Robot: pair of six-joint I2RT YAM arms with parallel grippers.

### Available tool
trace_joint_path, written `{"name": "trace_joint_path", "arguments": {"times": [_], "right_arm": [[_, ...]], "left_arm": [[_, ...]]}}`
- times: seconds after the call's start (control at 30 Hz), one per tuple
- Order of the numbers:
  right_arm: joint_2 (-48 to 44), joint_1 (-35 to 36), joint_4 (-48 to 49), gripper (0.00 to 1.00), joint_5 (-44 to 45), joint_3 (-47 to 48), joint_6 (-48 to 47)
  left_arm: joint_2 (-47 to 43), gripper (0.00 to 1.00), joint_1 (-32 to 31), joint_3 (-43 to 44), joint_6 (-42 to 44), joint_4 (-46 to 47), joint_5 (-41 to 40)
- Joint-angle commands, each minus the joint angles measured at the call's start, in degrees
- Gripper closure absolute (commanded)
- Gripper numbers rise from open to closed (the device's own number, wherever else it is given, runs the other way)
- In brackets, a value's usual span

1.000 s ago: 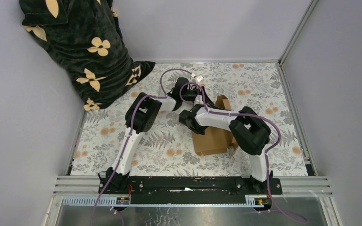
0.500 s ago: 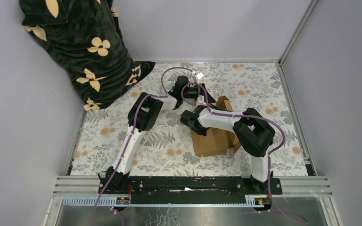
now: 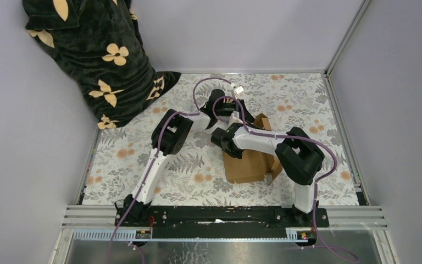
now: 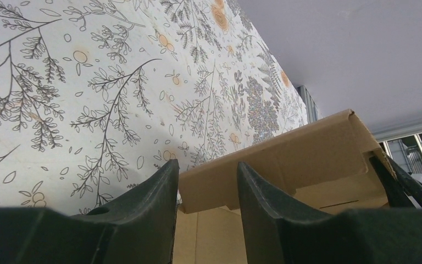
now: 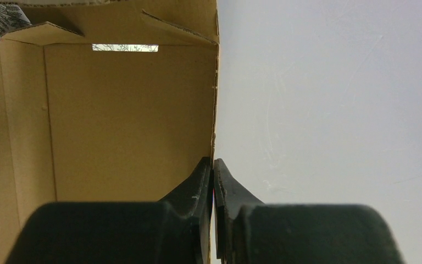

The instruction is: Fold the paper box

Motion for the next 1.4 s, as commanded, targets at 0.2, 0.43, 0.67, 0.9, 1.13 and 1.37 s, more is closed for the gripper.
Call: {"name": "trace_joint_path", "arguments": {"times": [0.2,0.43,0.67,0.9,1.13,1.37], "right_arm": [[-3.36,0.43,2.20,0.90,-3.11,-1.70,0.45],[-4.53,0.40,4.09,0.90,-4.66,-2.87,-0.65],[-5.08,0.43,4.94,0.90,-5.18,-4.01,-1.25],[-5.18,0.43,6.16,0.90,-6.14,-4.62,-2.11],[-5.82,0.43,7.54,0.90,-7.40,-5.09,-3.40],[-5.95,0.43,9.04,0.90,-8.74,-5.86,-4.63]], "left_arm": [[-1.85,0.50,-0.89,-3.09,2.46,4.69,2.17],[-1.22,0.50,-1.95,-2.60,2.79,5.18,2.33],[-0.63,0.49,-2.61,-1.34,3.70,4.78,2.56],[-0.17,0.47,-3.09,0.12,4.41,5.09,3.09],[1.16,0.45,-3.27,1.36,3.53,7.59,3.95],[2.47,0.45,-3.76,1.47,0.60,13.00,5.45]]}}
